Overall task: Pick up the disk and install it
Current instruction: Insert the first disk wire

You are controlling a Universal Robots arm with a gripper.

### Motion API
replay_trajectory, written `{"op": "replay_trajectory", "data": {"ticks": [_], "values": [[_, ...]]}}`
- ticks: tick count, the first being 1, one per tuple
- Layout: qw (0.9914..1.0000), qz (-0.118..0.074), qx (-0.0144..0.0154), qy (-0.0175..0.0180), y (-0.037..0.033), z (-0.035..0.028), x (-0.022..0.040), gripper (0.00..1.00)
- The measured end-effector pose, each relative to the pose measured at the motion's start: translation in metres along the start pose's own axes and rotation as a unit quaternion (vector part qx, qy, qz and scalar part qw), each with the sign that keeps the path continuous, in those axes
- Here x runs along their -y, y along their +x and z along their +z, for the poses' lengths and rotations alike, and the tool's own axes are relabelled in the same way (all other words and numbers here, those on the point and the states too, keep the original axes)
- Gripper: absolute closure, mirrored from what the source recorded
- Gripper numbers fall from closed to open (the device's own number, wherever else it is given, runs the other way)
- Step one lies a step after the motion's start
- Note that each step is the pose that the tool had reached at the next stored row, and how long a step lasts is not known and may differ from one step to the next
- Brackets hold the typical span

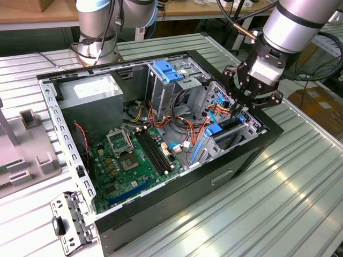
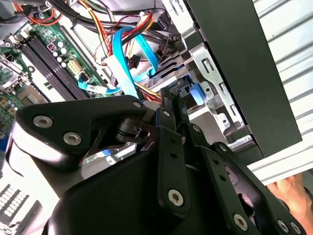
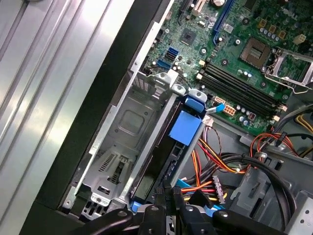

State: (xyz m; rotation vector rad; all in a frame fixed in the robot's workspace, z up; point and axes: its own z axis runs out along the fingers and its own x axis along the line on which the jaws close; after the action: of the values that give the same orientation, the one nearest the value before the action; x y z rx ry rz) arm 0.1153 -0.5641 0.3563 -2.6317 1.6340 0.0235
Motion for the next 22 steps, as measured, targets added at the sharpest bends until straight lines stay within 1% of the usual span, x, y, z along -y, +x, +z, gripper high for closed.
{"op": "replay_trajectory", "data": {"ticks": [1,6,13,18,22], "values": [[0.99998,0.006,-0.0002,0.0002,0.0000,0.0001,0.0000,0.82],[0.99981,0.019,-0.0005,0.0007,0.0000,0.0004,0.0000,0.82],[0.99930,0.037,-0.0011,0.0013,0.0000,0.0008,0.0000,0.82],[0.99874,0.050,-0.0014,0.0018,0.0000,0.0011,-0.0001,0.82],[0.99789,0.065,-0.0019,0.0023,0.0000,0.0014,-0.0002,0.82]]}}
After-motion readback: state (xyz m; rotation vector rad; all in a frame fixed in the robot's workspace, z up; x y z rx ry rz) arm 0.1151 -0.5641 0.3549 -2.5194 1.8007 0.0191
